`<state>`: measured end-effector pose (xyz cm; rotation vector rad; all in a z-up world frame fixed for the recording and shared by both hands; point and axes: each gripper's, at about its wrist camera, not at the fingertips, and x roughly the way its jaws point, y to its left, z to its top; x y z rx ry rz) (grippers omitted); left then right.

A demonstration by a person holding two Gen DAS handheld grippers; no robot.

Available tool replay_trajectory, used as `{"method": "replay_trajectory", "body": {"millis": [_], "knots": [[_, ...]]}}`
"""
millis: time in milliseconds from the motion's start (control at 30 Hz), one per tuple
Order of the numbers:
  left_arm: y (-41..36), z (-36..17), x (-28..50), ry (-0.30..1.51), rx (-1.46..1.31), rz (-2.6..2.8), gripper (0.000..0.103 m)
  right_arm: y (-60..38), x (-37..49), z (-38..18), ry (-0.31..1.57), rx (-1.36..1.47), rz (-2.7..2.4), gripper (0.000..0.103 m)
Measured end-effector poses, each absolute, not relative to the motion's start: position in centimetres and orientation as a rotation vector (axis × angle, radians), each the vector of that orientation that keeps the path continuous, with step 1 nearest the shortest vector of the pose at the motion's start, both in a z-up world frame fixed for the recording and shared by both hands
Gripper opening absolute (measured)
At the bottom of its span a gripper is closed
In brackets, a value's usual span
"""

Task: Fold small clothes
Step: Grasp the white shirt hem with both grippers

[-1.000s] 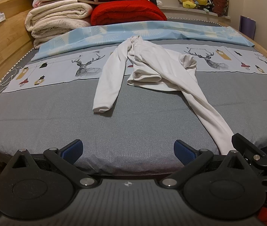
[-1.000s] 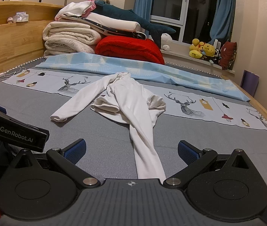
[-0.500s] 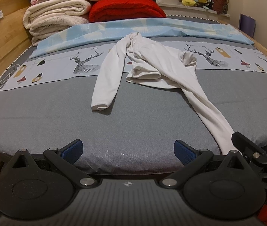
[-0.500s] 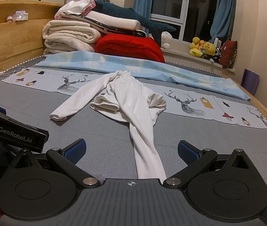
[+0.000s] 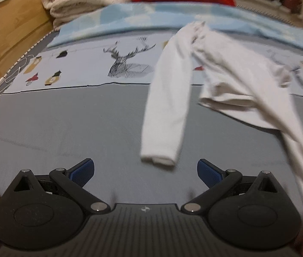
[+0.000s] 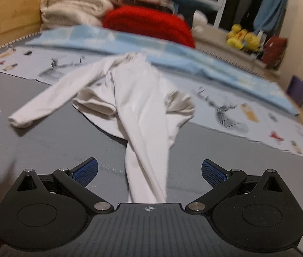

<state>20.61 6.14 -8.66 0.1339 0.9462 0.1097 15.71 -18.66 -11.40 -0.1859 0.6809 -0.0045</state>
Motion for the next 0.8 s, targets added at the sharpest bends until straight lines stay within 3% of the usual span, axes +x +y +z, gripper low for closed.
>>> {"method": "replay_trajectory", "body": {"millis": [100, 133, 233, 267, 400, 500, 533, 633, 667, 800], "knots": [[7.0, -10.7, 24.9, 0.979, 0.135, 0.149, 0.103, -18.3, 20.7, -13.3, 0.698, -0.181, 0.035, 0.098], [7.3, -11.3, 26.1, 0.991, 0.119, 0.152, 0.103, -18.2, 22.2, -13.9, 0.714, -0.189, 0.048, 0.088], [8.2, -12.9, 29.6, 1.056, 0.069, 0.144, 0.103, -18.0, 26.4, -15.5, 0.814, -0.213, 0.105, 0.008], [8.4, -13.4, 30.4, 1.070, 0.067, 0.140, 0.103, -18.4, 27.6, -15.6, 0.847, -0.204, 0.107, 0.007], [8.7, -14.7, 32.6, 1.088, 0.118, 0.171, 0.103, -23.3, 31.4, -10.1, 0.732, -0.213, 0.054, 0.007], [9.1, -15.1, 33.8, 1.114, 0.104, 0.197, 0.103, -32.9, 38.4, -4.7, 0.607, -0.170, -0.327, 0.008], [9.3, -15.1, 33.9, 1.120, 0.085, 0.200, 0.103, -37.1, 40.6, -3.2, 0.575, -0.107, -0.531, 0.016], [9.4, -15.0, 34.3, 1.115, 0.076, 0.205, 0.103, -42.5, 41.7, -1.6, 0.522, -0.027, -0.773, 0.070], [9.3, -14.8, 34.3, 1.105, 0.089, 0.205, 0.103, -42.5, 40.9, -1.8, 0.501, -0.026, -0.719, 0.076], [7.7, -13.1, 33.5, 1.011, 0.088, 0.130, 0.103, -38.8, 35.6, -5.8, 0.558, -0.013, -0.394, 0.080]]}}
